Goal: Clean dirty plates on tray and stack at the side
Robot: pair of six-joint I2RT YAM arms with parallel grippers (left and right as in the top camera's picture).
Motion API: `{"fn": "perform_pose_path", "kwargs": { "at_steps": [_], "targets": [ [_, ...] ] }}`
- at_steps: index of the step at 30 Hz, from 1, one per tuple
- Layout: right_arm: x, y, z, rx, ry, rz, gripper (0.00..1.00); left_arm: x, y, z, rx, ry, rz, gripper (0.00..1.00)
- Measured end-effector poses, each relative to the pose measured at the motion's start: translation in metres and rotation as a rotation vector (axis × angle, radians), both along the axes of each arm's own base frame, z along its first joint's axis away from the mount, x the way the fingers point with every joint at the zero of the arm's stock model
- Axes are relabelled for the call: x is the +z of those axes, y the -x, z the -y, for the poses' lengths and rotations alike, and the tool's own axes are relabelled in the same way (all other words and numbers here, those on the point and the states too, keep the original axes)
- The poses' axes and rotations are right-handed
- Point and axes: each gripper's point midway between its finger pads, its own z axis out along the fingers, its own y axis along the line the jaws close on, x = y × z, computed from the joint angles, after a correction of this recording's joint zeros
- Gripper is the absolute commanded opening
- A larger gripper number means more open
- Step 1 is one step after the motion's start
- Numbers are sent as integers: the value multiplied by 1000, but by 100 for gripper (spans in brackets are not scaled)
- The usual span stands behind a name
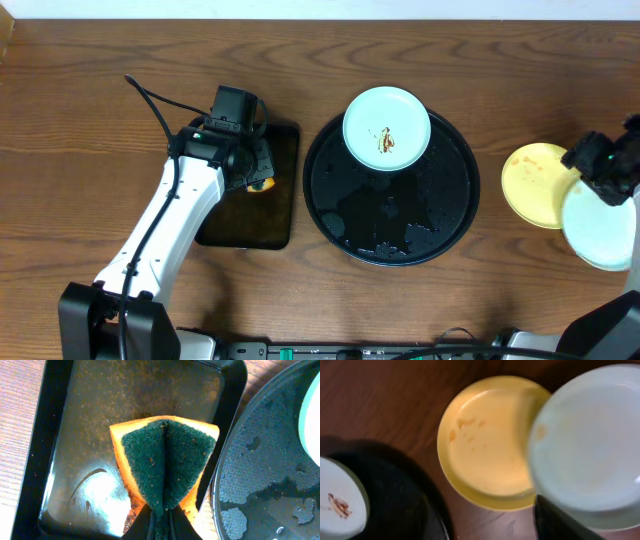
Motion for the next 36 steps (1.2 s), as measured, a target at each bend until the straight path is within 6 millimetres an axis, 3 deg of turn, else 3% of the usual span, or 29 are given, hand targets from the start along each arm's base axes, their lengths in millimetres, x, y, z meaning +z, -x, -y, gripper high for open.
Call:
{"fn": "perform_pose_path", "kwargs": {
  "at_steps": [2,8,14,23,36],
  "targets": [
    [-2,5,-2,7,-4,-20,39,0,0,0,0,0,0,8],
    [-14,26,13,-98,60,-122,38,0,0,0,0,0,0,8],
    [-41,56,22,-216,100,-240,37,0,0,0,0,0,0,8],
    [-48,72,33,-276,165,-300,41,0,0,0,0,0,0,8],
    [-89,92,39,-338,230,-338,47,0,0,0,0,0,0,8]
  ]
}}
